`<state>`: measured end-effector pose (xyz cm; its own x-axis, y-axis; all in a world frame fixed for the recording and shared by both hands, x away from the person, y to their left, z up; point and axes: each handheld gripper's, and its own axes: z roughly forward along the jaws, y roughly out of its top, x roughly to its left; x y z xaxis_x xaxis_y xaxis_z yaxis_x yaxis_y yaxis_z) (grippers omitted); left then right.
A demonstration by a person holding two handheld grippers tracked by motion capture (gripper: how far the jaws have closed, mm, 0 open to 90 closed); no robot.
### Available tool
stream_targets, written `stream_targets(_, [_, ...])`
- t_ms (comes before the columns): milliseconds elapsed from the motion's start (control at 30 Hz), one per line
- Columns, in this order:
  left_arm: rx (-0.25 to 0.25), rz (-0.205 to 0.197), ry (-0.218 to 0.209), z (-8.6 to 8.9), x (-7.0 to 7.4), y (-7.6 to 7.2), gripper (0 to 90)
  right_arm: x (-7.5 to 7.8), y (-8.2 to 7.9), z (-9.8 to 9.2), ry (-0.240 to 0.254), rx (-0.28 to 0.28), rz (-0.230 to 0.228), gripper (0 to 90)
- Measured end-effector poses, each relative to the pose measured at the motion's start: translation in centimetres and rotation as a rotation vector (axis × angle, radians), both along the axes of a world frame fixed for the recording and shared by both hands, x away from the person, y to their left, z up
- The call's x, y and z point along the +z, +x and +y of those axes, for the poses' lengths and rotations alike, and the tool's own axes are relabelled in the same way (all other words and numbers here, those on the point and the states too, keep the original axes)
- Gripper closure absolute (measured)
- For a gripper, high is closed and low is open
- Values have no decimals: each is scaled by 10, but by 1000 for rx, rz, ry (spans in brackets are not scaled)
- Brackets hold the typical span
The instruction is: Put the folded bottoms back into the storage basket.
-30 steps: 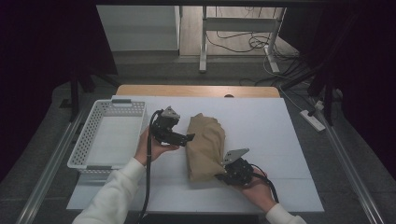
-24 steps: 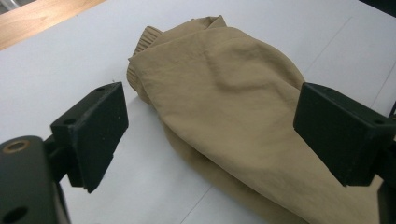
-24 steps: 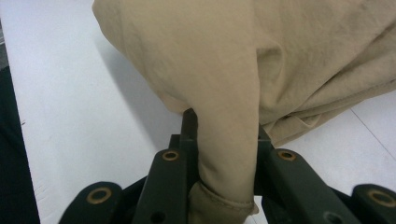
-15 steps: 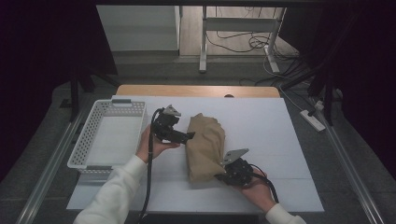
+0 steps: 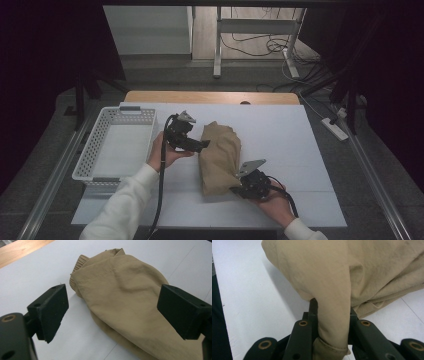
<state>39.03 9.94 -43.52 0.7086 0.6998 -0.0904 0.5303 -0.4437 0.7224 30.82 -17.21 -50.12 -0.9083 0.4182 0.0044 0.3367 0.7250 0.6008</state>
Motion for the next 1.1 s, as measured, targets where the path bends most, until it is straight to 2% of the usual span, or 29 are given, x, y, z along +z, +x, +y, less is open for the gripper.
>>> stream_targets(1100, [5,27,12,-6,-7,14,108,-2,0,1,-1,1,2,748])
